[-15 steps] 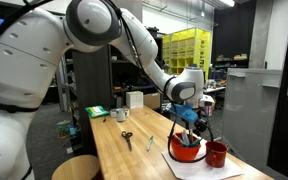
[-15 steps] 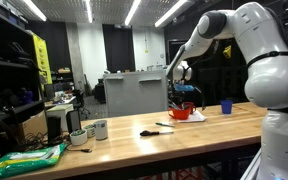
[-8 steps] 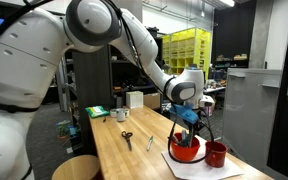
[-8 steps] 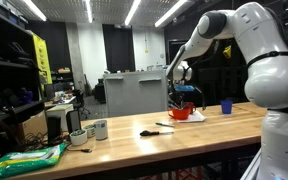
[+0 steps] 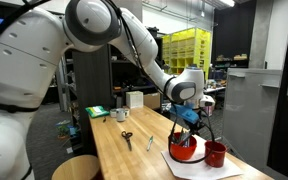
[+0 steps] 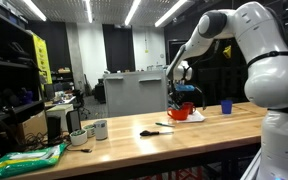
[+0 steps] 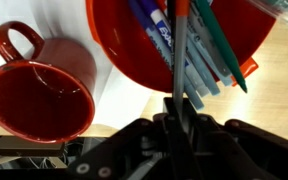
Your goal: Remove the red pen from the orange mug and put it on the left side of the counter.
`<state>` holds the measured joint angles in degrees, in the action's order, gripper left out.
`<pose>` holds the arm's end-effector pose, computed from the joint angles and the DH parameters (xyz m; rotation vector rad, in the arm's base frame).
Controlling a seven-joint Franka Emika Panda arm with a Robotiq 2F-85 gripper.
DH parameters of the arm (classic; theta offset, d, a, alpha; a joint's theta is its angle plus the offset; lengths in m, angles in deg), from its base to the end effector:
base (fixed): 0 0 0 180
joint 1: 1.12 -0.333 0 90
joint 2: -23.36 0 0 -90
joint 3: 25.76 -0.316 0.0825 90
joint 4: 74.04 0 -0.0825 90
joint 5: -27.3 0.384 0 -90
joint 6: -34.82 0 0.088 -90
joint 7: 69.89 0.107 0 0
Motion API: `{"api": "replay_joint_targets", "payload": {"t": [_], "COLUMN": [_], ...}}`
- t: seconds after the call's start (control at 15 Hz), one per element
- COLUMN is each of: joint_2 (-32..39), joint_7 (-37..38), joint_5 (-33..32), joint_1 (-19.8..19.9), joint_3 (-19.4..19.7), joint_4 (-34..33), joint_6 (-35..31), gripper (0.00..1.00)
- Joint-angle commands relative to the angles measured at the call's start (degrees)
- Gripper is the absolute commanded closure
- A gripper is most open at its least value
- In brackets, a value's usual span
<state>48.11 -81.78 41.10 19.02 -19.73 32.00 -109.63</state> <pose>0.5960 -0.2892 0.3151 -3.0135 0.6320 -0.4154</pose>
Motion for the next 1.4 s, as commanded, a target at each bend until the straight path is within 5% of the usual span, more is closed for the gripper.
{"api": "replay_joint_targets", "payload": {"t": [0.0, 1.33], "joint_2": [-3.0, -14.5], "joint_7": [-1.7, -0.6], "joint_5": [1.2, -3.9], "joint_1": [0.5, -3.0], "joint_3": [-0.6, 0.8], "joint_4": [2.9, 13.1], "joint_6": [-0.5, -11.7], "gripper": [0.98, 0.98]}}
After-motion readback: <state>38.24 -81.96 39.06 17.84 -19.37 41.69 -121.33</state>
